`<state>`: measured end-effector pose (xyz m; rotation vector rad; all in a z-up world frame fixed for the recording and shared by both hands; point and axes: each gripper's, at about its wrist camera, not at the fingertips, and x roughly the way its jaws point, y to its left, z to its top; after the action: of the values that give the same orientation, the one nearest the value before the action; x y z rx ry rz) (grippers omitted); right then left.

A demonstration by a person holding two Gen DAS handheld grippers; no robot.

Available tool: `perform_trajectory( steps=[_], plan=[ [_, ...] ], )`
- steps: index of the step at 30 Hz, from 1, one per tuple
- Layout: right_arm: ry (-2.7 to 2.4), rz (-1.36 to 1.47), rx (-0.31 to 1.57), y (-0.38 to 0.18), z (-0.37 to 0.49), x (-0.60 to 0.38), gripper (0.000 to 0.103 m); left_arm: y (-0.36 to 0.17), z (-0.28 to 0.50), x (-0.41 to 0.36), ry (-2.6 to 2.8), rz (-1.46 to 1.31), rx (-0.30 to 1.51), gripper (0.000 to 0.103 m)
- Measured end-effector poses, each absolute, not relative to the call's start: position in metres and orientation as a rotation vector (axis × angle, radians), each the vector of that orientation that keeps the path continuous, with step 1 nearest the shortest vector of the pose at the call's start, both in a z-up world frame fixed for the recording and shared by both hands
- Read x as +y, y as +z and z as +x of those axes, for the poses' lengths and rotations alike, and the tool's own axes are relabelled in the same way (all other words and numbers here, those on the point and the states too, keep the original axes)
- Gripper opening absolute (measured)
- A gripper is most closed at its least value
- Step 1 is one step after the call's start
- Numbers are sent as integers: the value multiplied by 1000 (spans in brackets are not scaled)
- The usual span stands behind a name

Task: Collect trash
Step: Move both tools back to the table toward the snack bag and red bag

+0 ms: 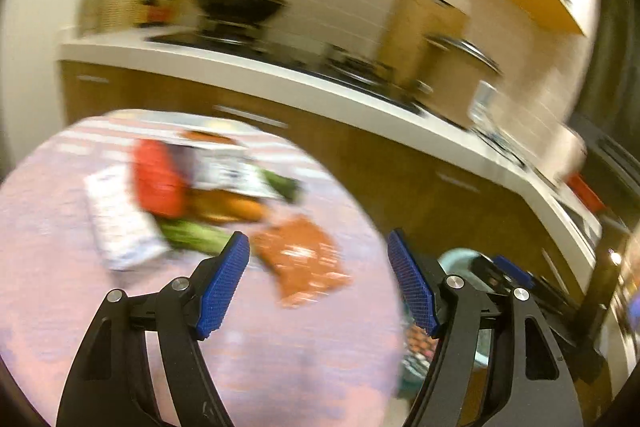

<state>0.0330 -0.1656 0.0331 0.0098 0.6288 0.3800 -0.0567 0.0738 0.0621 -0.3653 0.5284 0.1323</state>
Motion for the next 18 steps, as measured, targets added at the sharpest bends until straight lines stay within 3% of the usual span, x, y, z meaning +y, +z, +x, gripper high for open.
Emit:
perform_trajectory(
  steps=[10,18],
  plan=[
    [524,-72,623,33,37,-80,44,32,-61,172,408,-419,591,71],
    [570,-117,665,19,52,-40,44,31,-10,210,370,-428,649,71]
  ],
)
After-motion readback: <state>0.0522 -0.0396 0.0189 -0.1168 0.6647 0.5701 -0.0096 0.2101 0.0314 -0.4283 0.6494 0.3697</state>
